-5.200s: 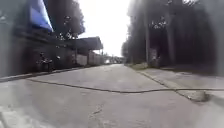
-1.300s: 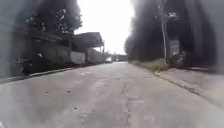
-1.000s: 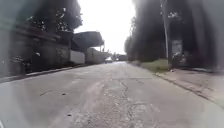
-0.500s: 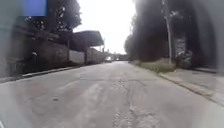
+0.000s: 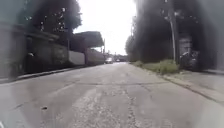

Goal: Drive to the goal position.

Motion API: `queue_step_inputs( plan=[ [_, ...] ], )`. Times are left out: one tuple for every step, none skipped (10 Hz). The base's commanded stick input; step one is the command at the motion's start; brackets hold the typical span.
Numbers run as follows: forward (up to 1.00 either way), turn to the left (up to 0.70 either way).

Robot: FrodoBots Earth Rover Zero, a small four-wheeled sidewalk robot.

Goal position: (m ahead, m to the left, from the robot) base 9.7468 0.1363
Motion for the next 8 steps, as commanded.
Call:
queue_step_inputs(
  plan=[
    [0.70, -0.03],
    [0.70, -0.03],
    [0.70, -0.03],
    [0.70, -0.03],
    [0.70, -0.03],
    [0.70, -0.03],
    [0.70, -0.03],
    [0.70, -0.03]
  ],
)
